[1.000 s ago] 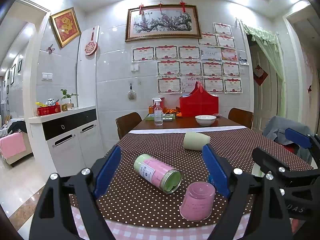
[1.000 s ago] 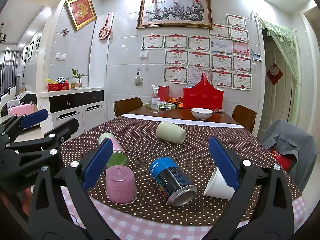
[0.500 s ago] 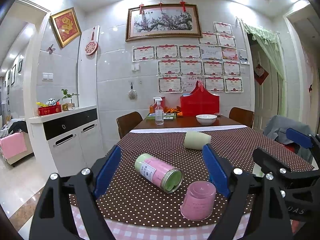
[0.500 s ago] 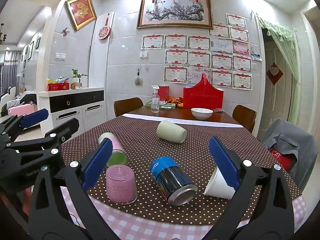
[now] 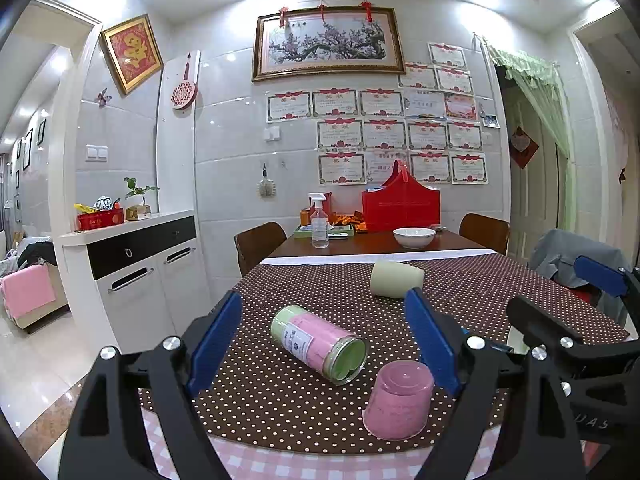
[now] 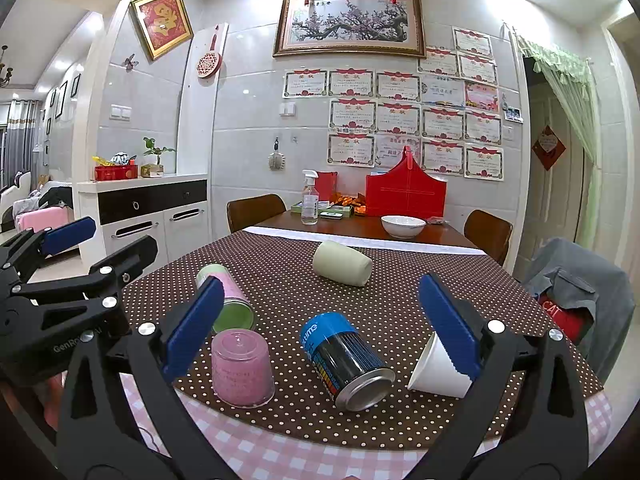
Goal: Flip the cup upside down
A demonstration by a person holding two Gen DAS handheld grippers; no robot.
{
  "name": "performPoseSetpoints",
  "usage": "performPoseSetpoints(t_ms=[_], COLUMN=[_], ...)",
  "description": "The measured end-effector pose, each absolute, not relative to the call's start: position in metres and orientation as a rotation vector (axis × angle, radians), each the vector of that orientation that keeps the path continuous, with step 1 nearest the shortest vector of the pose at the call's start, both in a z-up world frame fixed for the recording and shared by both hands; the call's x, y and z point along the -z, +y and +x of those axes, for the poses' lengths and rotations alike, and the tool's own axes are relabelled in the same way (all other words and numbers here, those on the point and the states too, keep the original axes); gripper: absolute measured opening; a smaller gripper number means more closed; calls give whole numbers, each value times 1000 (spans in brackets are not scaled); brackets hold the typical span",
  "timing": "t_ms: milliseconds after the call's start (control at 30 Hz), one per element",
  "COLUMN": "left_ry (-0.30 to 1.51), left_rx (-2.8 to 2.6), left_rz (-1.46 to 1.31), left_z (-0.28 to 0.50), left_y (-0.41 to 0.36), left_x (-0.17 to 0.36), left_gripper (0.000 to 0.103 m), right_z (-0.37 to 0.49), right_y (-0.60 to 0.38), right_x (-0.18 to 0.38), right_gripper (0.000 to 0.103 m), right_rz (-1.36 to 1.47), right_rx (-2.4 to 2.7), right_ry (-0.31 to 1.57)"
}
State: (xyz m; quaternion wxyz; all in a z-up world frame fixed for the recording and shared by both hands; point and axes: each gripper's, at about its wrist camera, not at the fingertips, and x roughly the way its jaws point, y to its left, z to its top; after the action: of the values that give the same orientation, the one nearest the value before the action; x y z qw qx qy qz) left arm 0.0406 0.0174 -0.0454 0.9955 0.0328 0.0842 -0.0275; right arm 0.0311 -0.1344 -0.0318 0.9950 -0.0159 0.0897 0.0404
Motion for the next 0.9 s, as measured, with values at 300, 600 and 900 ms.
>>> performPoseSetpoints(t_ms=[300, 600, 900], left_ry=[171, 182, 188], left_rx=[50, 47, 33], left_rz=[68, 66, 79], left_z=[42, 45, 48], left_y=[25, 29, 29], left_x=[48, 52, 56], left_gripper=[82, 82, 82], right_z=[33, 32, 34], right_y=[-135, -136, -136], right_x=[33, 37, 42], right_gripper=[96, 96, 97], right_rz=[-33, -35, -37], right_rx=[-80, -74, -68], right_ry=[181, 187, 202])
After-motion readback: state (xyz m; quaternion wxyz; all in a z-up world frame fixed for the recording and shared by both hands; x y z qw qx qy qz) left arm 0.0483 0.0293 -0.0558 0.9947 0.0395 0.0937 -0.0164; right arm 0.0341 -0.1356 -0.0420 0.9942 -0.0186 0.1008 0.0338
